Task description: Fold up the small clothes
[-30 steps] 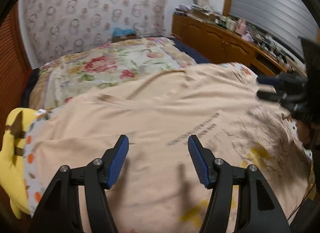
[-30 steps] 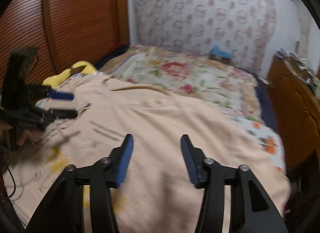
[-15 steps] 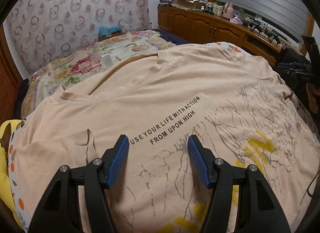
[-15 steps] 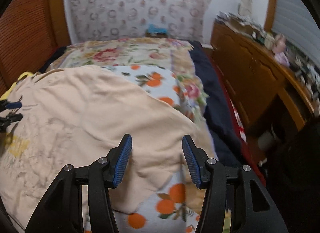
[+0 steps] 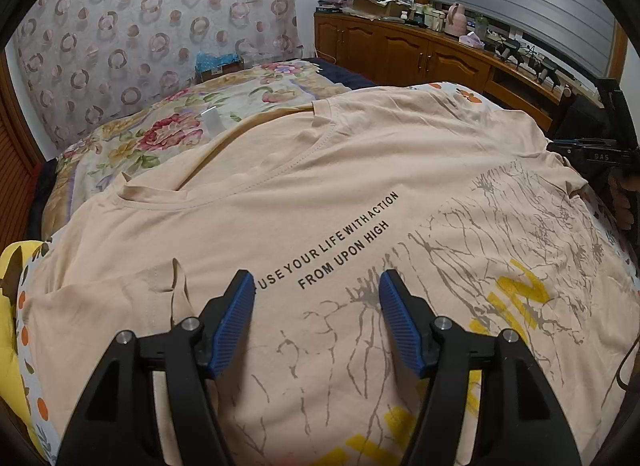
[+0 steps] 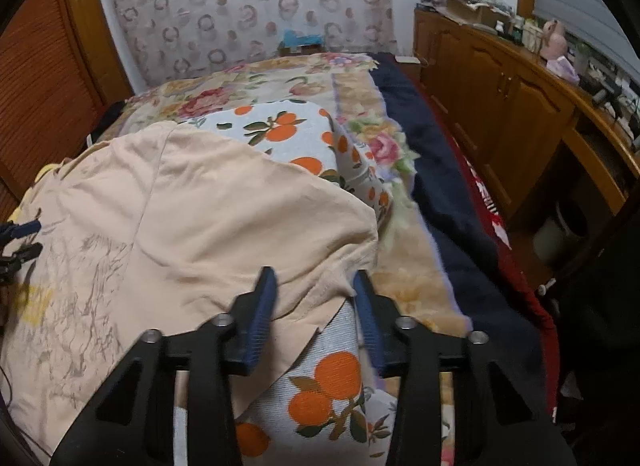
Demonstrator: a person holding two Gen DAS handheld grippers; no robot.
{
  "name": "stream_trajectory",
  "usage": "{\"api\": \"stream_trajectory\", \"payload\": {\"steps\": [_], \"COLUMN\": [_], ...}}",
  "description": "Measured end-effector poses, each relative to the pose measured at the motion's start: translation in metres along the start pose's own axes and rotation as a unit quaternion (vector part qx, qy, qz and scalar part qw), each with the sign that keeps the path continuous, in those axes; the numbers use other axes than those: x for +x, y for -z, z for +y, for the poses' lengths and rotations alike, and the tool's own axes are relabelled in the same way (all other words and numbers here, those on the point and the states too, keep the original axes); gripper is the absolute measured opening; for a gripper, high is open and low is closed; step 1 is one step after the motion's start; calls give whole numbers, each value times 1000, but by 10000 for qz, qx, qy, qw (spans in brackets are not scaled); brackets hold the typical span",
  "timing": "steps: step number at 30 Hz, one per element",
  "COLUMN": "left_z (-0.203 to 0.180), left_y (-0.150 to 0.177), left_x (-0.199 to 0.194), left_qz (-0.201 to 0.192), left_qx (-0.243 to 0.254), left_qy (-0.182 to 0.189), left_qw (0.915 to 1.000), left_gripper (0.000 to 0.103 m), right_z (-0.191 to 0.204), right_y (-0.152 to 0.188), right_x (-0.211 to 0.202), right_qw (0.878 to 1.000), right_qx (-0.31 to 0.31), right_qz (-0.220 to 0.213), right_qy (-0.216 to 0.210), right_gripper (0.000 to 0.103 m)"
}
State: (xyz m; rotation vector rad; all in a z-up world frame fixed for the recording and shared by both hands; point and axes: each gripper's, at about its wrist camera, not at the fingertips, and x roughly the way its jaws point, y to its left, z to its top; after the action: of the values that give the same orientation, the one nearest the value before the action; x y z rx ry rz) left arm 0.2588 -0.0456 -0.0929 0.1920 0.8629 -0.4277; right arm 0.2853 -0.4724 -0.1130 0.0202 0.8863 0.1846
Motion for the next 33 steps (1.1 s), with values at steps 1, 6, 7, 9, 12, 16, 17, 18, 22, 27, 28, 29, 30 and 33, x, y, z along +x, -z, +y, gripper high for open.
{"api": "stream_trajectory", "payload": {"steps": [1, 6, 7, 9, 12, 16, 17, 18, 22, 27, 28, 29, 30, 33], "left_z": [0, 0, 1, 2, 7, 10, 11, 11, 17, 33, 37, 40, 43, 50], "left_y": [0, 0, 0, 0, 0, 3, 3, 4, 5, 7, 8, 9, 10, 12], "left_x": [0, 0, 0, 0, -6, -16, -18, -20, -33, -45, -46, -47, -48, -54], "left_qz": [1, -5, -9, -20, -138, -325, -355, -388, -586, -762, -779, -789, -810, -888], "left_qx": [8, 17, 7, -11, -88, -155, -149, -150, -202, -392, -447, -485, -530, -620], "left_qy": [-2, -6, 7, -3, -46, -13, -23, -33, -60, -117, -126, -132, -136, -160], "left_qw": [10000, 10000, 10000, 10000, 9999, 9993, 9993, 9991, 9981, 9962, 9959, 9956, 9952, 9940], "left_gripper": [65, 65, 65, 65, 65, 65, 65, 65, 65, 65, 65, 65, 65, 65], "right_z": [4, 22, 24, 27, 33, 54, 62, 71, 110, 163, 176, 187, 194, 212], "right_y": [0, 1, 1, -1, -8, -20, -23, -25, -35, -39, -40, -41, -41, -41], "right_x": [-1, -3, -5, -11, -24, -37, -40, -43, -51, -51, -48, -45, -41, -28], "right_qw": [9999, 9954, 9950, 9947, 9942, 9932, 9926, 9918, 9881, 9799, 9775, 9758, 9747, 9721], "right_qx": [-103, -704, -735, -754, -773, -898, -958, -1026, -1257, -1538, -1594, -1643, -1680, -1762], "right_qz": [-19, -86, -124, -250, -454, -660, -700, -734, -836, -814, -766, -717, -681, -465], "right_qy": [127, 638, 665, 657, 588, 348, 269, 182, -291, -974, -1153, -1254, -1304, -1477], "right_gripper": [26, 3, 2, 2, 1, 1, 1, 1, 1, 1, 1, 1, 1, 9]}}
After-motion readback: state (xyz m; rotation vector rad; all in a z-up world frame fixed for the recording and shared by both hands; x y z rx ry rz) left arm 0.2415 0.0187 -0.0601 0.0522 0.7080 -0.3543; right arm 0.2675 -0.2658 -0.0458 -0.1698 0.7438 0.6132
